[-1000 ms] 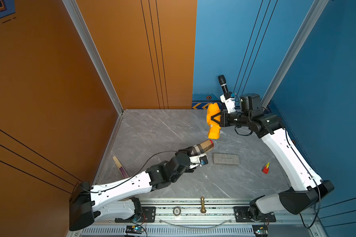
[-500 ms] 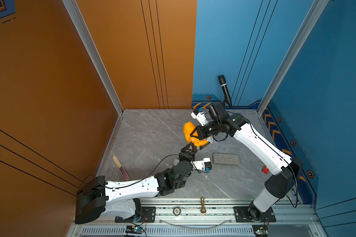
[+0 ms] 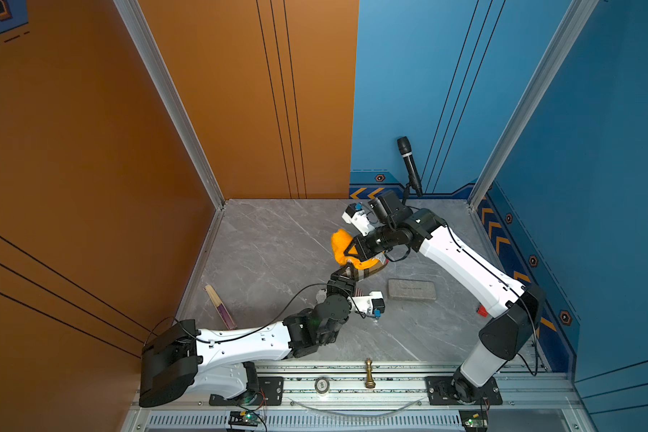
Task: Wipe the eyeglass case
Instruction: Wipe the dirt from the eyeglass case.
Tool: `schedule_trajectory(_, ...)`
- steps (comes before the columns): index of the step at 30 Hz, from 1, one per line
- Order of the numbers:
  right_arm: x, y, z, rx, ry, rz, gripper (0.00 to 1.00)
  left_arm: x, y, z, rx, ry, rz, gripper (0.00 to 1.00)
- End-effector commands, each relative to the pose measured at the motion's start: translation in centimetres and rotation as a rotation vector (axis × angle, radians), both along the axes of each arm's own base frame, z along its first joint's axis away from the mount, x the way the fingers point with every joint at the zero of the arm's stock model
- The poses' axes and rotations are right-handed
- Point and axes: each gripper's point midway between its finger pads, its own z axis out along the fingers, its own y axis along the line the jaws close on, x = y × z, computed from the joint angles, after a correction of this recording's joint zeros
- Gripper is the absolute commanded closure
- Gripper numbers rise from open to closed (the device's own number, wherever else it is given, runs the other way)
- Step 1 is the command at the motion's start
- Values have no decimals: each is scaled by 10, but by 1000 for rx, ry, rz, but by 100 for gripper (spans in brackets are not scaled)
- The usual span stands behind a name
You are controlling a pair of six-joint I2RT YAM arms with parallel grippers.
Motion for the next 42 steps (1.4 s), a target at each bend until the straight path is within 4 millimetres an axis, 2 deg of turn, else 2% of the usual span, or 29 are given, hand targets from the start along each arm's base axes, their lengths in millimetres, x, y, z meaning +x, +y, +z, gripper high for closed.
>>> schedule_trajectory(1,-35,-15,-32,-71,174,52,100,15,15,45,-205,-64,99,64)
schedule_trajectory(5,-17,-63,-36,-90,174,-72,100,15,20,42,-210,-55,109,64)
schedule_trajectory(8,-13,-83,-37,-110,168,-119,100,16,23,43,-217,-51,114,64)
schedule_trajectory(10,-17,-74,-36,-95,175,-92,100,16,24,43,-215,-51,116,64)
schedule_trajectory(15,-44,-21,-33,-55,196,60,100,19,23,44,-224,-46,120,64)
schedule_trajectory(16,-48,-16,-33,-46,201,78,100,19,23,44,-229,-43,120,64)
schedule_trajectory(18,-47,-19,-35,-54,197,74,100,20,25,43,-241,-31,125,64)
schedule_trajectory(21,-35,-45,-41,-67,199,2,100,20,31,39,-264,11,134,64)
schedule_trajectory(25,-17,-98,-43,-75,176,-147,100,21,45,32,-357,123,148,64)
schedule_trajectory(29,-3,-134,-30,-38,116,-277,100,16,59,23,-416,201,163,64)
schedule_trajectory(31,0,-136,-20,1,70,-297,100,11,63,16,-430,253,155,64)
schedule_trajectory(33,1,-133,-9,44,29,-292,100,4,58,12,-442,313,116,63)
schedule_trajectory(36,-1,-122,2,102,7,-249,100,-5,57,12,-452,399,95,64)
schedule_trajectory(39,-6,-106,4,151,14,-206,100,-15,49,17,-476,455,43,63)
schedule_trajectory(42,-16,-81,4,202,35,-136,100,-23,40,20,-483,515,-2,63)
